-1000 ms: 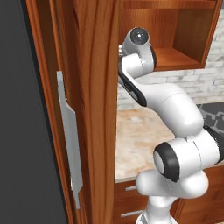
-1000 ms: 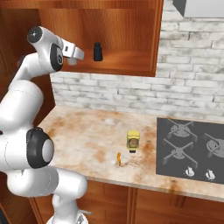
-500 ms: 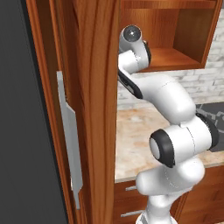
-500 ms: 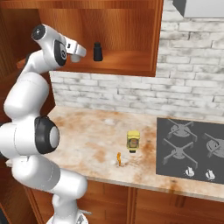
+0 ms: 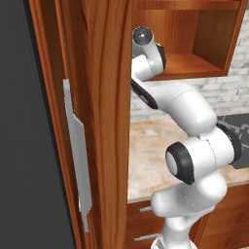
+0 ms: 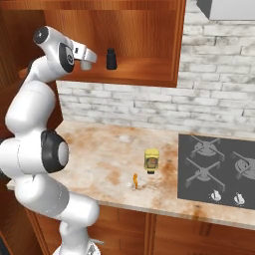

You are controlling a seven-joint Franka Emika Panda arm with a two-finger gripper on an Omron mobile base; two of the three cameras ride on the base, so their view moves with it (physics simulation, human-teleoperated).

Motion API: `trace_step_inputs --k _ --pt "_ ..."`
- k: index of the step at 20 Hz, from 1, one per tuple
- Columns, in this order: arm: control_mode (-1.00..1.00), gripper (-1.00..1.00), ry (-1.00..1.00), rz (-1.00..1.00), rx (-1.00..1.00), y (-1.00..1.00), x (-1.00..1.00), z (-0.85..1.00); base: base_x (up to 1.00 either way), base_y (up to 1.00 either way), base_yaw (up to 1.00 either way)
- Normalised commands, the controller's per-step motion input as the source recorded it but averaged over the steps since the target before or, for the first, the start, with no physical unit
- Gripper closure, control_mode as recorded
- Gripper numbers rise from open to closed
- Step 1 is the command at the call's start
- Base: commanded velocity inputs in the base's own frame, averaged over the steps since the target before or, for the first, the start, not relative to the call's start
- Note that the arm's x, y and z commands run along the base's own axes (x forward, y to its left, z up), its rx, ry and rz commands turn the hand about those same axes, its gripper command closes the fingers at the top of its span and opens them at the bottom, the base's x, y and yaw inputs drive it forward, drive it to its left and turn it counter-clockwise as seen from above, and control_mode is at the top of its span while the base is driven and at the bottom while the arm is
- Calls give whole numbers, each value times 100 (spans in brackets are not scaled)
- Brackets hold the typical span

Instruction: There are various items on the counter. Only move the condiments/shakers into the cabinet.

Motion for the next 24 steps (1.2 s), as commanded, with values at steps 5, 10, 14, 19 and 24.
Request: trace_step_inputs --k 5,10,14,19,24 --pt "-100 -100 -10 0 -3 0 -74 -18 0 0 0" --pt "-100 -100 -9 0 -1 -7 -100 -57 0 0 0" --pt "-100 -100 0 -10 0 -31 -100 -73 0 0 0" --pt "-100 -100 6 -17 0 -48 -100 -63 0 0 0" --pt "-100 -100 29 -15 12 -94 -83 -39 0 0 0"
